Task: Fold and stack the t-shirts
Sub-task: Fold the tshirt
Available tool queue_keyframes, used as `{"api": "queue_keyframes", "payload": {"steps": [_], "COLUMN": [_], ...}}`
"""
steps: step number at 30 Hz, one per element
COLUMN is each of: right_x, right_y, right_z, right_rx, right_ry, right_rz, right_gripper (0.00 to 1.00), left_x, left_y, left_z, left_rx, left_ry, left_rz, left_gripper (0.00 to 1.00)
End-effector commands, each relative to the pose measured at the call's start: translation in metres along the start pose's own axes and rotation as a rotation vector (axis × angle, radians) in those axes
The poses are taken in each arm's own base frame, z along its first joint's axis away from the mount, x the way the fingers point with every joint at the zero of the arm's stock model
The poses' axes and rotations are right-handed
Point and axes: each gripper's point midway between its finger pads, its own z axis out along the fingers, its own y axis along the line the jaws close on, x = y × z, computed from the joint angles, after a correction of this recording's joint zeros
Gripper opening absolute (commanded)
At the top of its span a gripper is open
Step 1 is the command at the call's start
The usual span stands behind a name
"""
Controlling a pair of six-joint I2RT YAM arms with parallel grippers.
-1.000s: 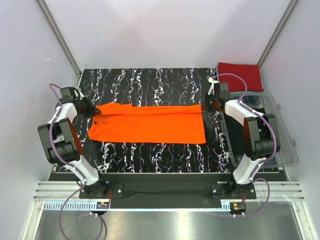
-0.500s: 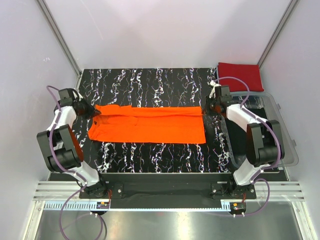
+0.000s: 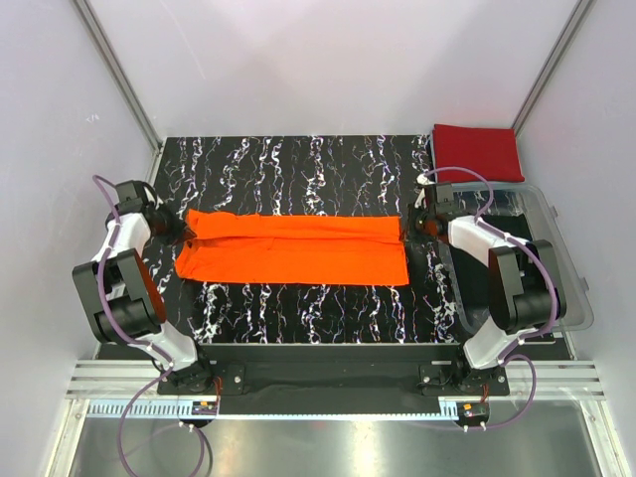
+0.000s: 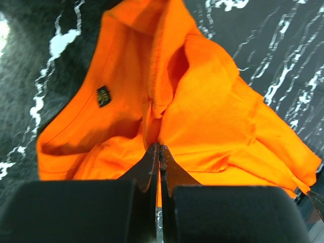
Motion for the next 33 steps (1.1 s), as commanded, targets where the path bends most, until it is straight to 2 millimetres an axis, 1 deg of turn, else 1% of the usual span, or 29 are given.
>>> {"api": "queue_keyframes", "payload": {"steps": [1, 3, 5, 6, 7, 9, 10, 11, 12, 14, 15, 16, 17, 18, 19, 20, 22, 23, 24, 25, 26, 27, 28, 29, 30, 31, 32, 33], "right_x": [-0.001, 0.001, 0.003, 0.004, 0.004, 0.005, 0.000, -0.002, 0.000, -0.008, -0.008, -0.014, -0.015, -0.015, -0.018, -0.015, -0.016, -0.011, -0.011, -0.012, -0.007, -0.004, -0.002, 0.005, 0.007, 0.013, 0.017, 0.022], "right_y": [0.006, 0.002, 0.000, 0.000, 0.002, 0.009, 0.014, 0.019, 0.023, 0.031, 0.033, 0.039, 0.044, 0.049, 0.062, 0.067, 0.079, 0.078, 0.079, 0.077, 0.072, 0.071, 0.068, 0.063, 0.061, 0.052, 0.047, 0.041], "right_z": [-0.004, -0.004, -0.003, -0.002, -0.003, -0.005, -0.008, -0.012, -0.015, -0.023, -0.025, -0.028, -0.029, -0.029, -0.028, -0.024, -0.018, -0.009, -0.006, -0.002, 0.007, 0.011, 0.014, 0.020, 0.022, 0.026, 0.028, 0.029], "right_rx": [-0.013, 0.002, 0.015, 0.015, 0.011, -0.024, -0.043, -0.061, -0.065, -0.075, -0.070, -0.079, -0.089, -0.096, -0.111, -0.113, -0.110, -0.091, -0.082, -0.062, -0.039, -0.028, -0.013, 0.005, 0.018, 0.057, 0.077, 0.098], "right_ry": [-0.021, -0.012, -0.003, 0.002, 0.003, 0.014, 0.011, 0.014, 0.032, 0.022, 0.028, 0.016, 0.014, 0.016, 0.012, 0.025, 0.025, 0.049, 0.052, 0.049, 0.070, 0.077, 0.082, 0.101, 0.105, 0.110, 0.111, 0.117], "right_rz": [0.014, 0.020, 0.021, 0.025, 0.028, 0.044, 0.050, 0.061, 0.097, 0.121, 0.156, 0.165, 0.172, 0.174, 0.151, 0.142, 0.126, 0.132, 0.145, 0.158, 0.174, 0.194, 0.201, 0.211, 0.216, 0.218, 0.218, 0.212], "right_gripper": [0.00, 0.00, 0.00, 0.02, 0.09, 0.16, 0.20, 0.26, 0.29, 0.32, 0.34, 0.33, 0.33, 0.33, 0.33, 0.32, 0.28, 0.27, 0.26, 0.25, 0.24, 0.23, 0.22, 0.21, 0.21, 0.20, 0.20, 0.19], "left_x": [-0.008, -0.010, -0.005, -0.003, 0.000, 0.005, 0.007, 0.008, 0.008, 0.008, 0.001, 0.000, -0.005, -0.008, -0.010, -0.012, -0.010, -0.012, -0.005, -0.002, 0.000, 0.007, 0.010, 0.010, 0.013, 0.013, 0.015, 0.018], "left_y": [0.012, 0.011, 0.011, 0.009, 0.010, 0.014, 0.015, 0.015, 0.018, 0.021, 0.026, 0.029, 0.028, 0.025, 0.020, 0.013, -0.006, -0.015, -0.029, -0.037, -0.046, -0.057, -0.060, -0.061, -0.054, -0.049, -0.043, -0.031], "left_z": [-0.005, -0.006, -0.005, -0.005, -0.004, -0.004, -0.005, -0.006, -0.007, -0.012, -0.017, -0.021, -0.024, -0.029, -0.031, -0.033, -0.032, -0.033, -0.028, -0.027, -0.024, -0.018, -0.014, -0.011, -0.003, 0.001, 0.006, 0.014], "left_rx": [-0.053, -0.051, -0.042, -0.032, -0.035, -0.045, -0.047, -0.050, -0.067, -0.099, -0.143, -0.168, -0.176, -0.172, -0.156, -0.135, -0.075, -0.057, -0.026, -0.002, 0.027, 0.068, 0.071, 0.069, 0.046, 0.021, -0.004, -0.046], "left_ry": [-0.037, -0.036, -0.018, -0.012, -0.003, 0.011, 0.016, 0.018, 0.015, 0.012, -0.020, -0.025, -0.045, -0.064, -0.073, -0.081, -0.072, -0.074, -0.049, -0.038, -0.027, 0.007, 0.023, 0.030, 0.049, 0.053, 0.061, 0.075], "left_rz": [0.012, 0.012, 0.008, 0.007, 0.007, 0.001, -0.001, -0.001, -0.002, -0.010, -0.009, -0.016, -0.014, -0.011, -0.009, 0.001, 0.049, 0.069, 0.099, 0.113, 0.126, 0.142, 0.142, 0.140, 0.126, 0.110, 0.100, 0.083], "left_gripper": [0.00, 0.00, 0.00, 0.00, 0.00, 0.02, 0.04, 0.12, 0.16, 0.24, 0.29, 0.31, 0.31, 0.32, 0.32, 0.32, 0.33, 0.34, 0.34, 0.34, 0.34, 0.34, 0.34, 0.34, 0.34, 0.34, 0.34, 0.34]}}
